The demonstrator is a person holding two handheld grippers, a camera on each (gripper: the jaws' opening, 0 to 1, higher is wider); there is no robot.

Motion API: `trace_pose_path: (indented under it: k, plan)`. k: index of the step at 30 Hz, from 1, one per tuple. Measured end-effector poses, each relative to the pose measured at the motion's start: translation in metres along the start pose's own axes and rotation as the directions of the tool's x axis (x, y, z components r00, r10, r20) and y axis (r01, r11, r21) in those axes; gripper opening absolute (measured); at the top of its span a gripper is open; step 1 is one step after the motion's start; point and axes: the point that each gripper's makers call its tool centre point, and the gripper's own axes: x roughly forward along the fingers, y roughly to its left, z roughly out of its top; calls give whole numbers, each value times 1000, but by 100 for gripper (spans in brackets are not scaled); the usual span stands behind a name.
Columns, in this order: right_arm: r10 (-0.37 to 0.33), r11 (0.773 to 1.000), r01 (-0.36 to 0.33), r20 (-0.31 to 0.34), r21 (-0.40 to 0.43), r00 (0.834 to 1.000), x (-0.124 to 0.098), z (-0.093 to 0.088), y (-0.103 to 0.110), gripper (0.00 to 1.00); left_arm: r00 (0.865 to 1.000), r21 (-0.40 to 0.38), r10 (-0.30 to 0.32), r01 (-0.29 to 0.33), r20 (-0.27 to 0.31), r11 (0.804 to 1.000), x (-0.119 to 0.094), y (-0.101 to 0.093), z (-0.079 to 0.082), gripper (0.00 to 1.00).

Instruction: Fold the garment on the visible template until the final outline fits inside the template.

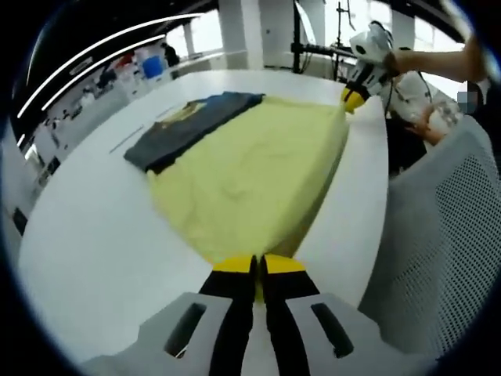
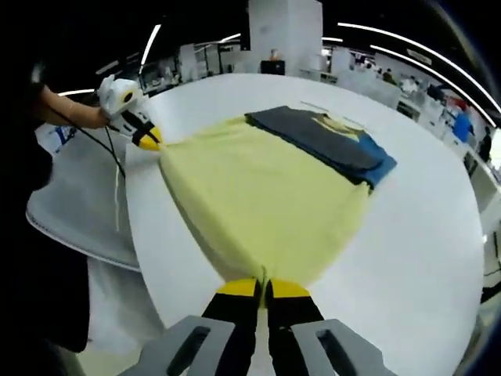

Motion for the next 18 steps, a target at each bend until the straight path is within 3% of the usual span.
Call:
trace_pose_path:
  k: [10,18]
  plan:
    - [-4,1000,3,38,27,999,-13,10,5,0,999,49,30,-31,12,998,-13,3,11,0]
    - [-5,1000,4,62,25,998,-26,21,11,0,999,31,38,-39,24,999,-25,3,17,0]
